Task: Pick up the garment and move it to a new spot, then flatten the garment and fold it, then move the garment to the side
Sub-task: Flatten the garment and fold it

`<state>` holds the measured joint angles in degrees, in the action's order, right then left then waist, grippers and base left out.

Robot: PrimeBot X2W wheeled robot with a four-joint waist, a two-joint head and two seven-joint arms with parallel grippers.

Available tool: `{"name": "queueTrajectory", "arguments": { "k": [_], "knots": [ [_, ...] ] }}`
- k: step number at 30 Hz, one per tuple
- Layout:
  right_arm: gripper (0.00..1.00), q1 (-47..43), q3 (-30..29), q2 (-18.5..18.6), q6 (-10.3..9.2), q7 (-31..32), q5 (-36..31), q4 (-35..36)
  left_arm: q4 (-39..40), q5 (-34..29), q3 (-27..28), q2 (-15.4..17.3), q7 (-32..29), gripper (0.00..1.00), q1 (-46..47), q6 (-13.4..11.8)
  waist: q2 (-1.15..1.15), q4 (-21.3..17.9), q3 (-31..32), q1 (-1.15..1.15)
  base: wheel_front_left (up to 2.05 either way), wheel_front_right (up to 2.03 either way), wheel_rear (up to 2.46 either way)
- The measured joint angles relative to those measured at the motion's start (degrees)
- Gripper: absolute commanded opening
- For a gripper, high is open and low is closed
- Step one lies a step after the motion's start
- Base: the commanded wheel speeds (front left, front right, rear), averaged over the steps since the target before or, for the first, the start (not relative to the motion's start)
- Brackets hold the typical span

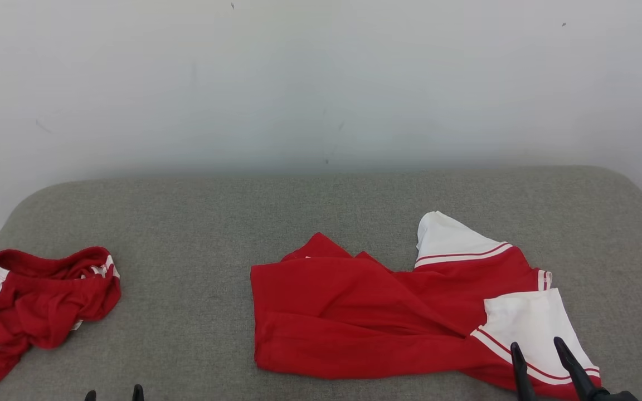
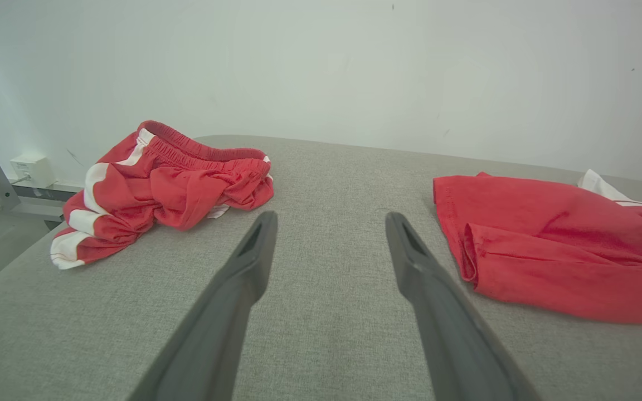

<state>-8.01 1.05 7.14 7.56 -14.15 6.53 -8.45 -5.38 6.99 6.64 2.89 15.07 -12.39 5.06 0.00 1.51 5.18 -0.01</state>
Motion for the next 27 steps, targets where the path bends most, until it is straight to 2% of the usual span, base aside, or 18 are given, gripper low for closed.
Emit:
{"name": "queueTrajectory", "arguments": {
  "k": [27],
  "knots": [
    [1.00,1.17,0.02,-0.97,0.00,-0.25,1.45,-0.87,-0.63,-0.12,-1.45,0.00,0.00,1.00,0.71,0.55,0.01,-0.43,-1.25,0.01,0.00,0.00,0.00]
  ]
}}
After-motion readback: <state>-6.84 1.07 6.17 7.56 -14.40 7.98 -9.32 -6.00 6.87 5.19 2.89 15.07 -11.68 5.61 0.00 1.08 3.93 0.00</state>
